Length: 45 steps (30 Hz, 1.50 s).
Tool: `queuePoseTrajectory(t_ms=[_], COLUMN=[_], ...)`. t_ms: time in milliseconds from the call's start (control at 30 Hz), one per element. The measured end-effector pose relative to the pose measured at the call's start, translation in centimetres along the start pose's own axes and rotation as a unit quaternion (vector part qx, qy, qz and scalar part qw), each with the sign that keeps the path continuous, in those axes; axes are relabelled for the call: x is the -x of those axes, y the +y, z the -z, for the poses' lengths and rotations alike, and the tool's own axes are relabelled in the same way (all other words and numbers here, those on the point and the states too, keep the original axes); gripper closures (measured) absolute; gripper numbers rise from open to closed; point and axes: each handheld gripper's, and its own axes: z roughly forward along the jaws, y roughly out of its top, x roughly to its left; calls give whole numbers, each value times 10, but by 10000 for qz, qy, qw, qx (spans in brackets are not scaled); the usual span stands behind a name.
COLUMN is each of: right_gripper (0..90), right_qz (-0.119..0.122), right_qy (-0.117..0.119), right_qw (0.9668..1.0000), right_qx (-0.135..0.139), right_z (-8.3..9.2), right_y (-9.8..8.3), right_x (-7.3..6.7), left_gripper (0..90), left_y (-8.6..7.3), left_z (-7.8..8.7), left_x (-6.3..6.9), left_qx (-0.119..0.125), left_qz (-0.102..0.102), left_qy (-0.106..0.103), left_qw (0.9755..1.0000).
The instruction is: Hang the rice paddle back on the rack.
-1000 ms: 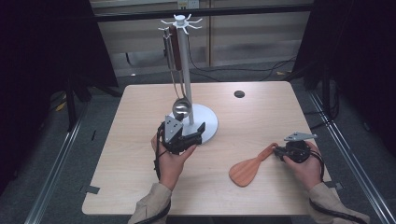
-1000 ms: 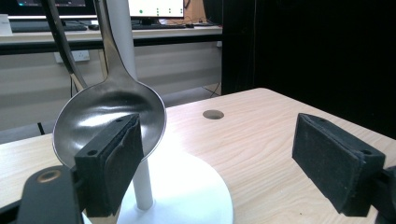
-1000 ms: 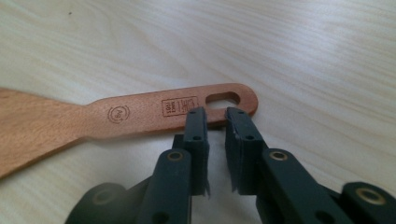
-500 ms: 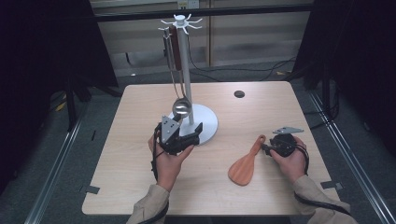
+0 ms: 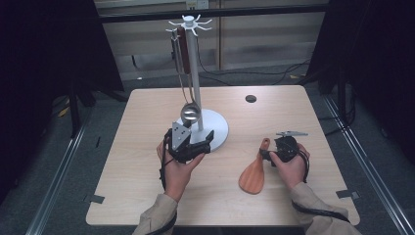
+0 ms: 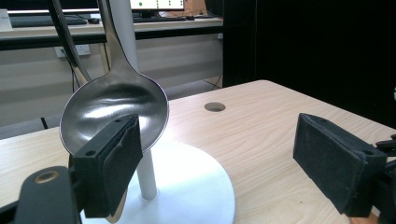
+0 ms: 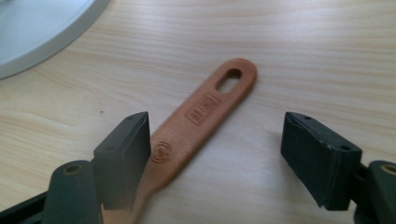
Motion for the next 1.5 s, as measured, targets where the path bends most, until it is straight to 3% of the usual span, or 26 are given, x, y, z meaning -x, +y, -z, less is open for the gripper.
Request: queuePoseTrajectory(t_ms=[100, 133, 167, 200, 233, 267, 300, 367, 500, 600, 633, 933, 1033, 1133, 1233, 1267, 1400, 1467, 1500], right_gripper=[219, 222, 227, 227, 236, 236, 302, 400, 512, 632, 657, 657, 549, 472, 417, 398, 396, 390, 380], right_qz=[94, 240, 411, 411, 669, 669, 868, 885, 1012, 1046, 1056, 1278, 1202, 1214, 1331, 1360, 1436, 1401, 1419], right_qy=[87, 16, -73, -73, -238, -238, -220, -177, -69, 33, 84, 313, 410, 340, 370, 382, 387, 367, 375], right_qw=[9998, 9996, 9990, 9990, 9974, 9974, 9959, 9958, 9944, 9937, 9934, 9895, 9902, 9907, 9894, 9891, 9879, 9883, 9880], right_qx=[-154, -145, -150, -150, -123, -123, -122, -182, -297, -413, -443, -604, -589, -517, -438, -420, -444, -481, -478], right_z=[-6, -8, -10, -10, -14, -14, -15, -15, -13, -11, -10, -3, -5, -10, -17, -19, -24, -25, -27], right_y=[2, 2, 2, 2, 2, 2, 2, 4, 7, 9, 9, 6, 7, 10, 13, 13, 17, 19, 20], right_x=[-10, -13, -17, -17, -22, -22, -27, -29, -31, -32, -32, -32, -35, -36, -37, -38, -43, -45, -45], left_gripper=[155, 155, 155, 155, 155, 155, 155, 155, 155, 156, 156, 155, 155, 155, 155, 155, 159, 161, 163], left_y=[-1, -1, -1, -1, -1, -1, 0, 0, 1, 1, 1, 1, 0, 0, -1, -1, -3, -4, -4], left_z=[0, 0, 0, 0, 0, 0, 1, 1, 1, 2, 2, 1, 0, 1, 1, 0, -1, -2, -2], left_x=[0, 1, 0, 0, 0, 0, 0, -1, 0, 1, 1, 2, 2, 1, 2, 1, 3, 3, 6], left_qx=[-27, -25, -46, -46, -32, -32, 5, -3, 17, 0, -34, 13, -24, -39, -34, -74, -147, -159, -124], left_qz=[-16, 34, -29, -29, -24, -24, 46, -11, -12, -43, -129, -69, -51, -55, 10, -82, -54, -153, -56], left_qy=[0, 60, -12, -12, 3, 3, 85, 19, 19, 94, 58, 11, 8, 13, 78, -6, 42, -84, -32], left_qw=[10000, 10000, 10000, 10000, 10000, 10000, 10000, 10000, 10000, 9999, 9999, 10000, 10000, 10000, 10000, 9999, 9999, 9997, 9999])
